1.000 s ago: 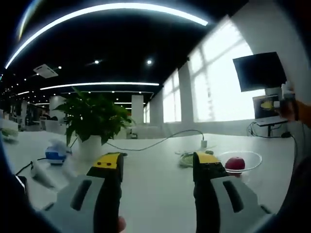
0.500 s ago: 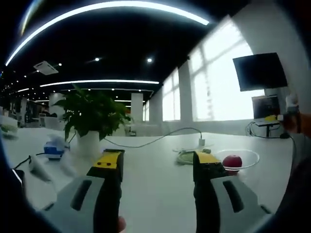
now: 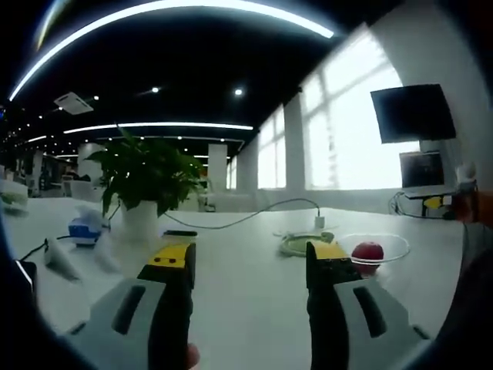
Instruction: Open container latches remove lid place lid upside down on tabletop take tomato from container place on tabletop
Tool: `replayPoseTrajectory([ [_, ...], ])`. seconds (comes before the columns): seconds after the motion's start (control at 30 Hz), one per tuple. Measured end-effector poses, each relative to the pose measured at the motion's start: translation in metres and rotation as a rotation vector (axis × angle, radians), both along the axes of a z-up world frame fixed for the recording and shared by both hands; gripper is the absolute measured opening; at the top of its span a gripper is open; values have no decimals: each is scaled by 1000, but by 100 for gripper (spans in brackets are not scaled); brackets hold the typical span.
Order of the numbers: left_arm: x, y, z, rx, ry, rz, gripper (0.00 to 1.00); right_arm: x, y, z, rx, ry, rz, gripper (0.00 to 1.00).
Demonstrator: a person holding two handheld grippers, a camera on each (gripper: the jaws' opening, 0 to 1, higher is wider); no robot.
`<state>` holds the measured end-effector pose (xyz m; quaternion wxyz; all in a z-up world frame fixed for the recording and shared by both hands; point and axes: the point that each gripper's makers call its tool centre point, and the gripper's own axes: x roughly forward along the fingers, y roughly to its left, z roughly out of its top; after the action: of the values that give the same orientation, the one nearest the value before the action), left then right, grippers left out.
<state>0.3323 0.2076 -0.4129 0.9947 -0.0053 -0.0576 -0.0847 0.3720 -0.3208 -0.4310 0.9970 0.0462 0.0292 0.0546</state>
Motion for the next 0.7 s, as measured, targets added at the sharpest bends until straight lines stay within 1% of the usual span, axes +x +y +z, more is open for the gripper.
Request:
replayPoseTrajectory([
  [0.23,0,-2,-2,-1,5,-5,56,-2,-1,-2,-5,2,-4,35],
  [0.37,0,-2,0,1,-1,-6,56,-5,-3,0,2,-3,-3,35],
  [0.5,-1,-3,5,10,-6,-11,56,-6,-4,7,0,-14,-2,35],
  [0.63,1,-2,9,21,-8,-22,56,-4,-4,20,-12,-32,10,35],
  [0.7,2,-3,13,45,-9,-30,56,-3,-3,27,-22,-38,18,35],
])
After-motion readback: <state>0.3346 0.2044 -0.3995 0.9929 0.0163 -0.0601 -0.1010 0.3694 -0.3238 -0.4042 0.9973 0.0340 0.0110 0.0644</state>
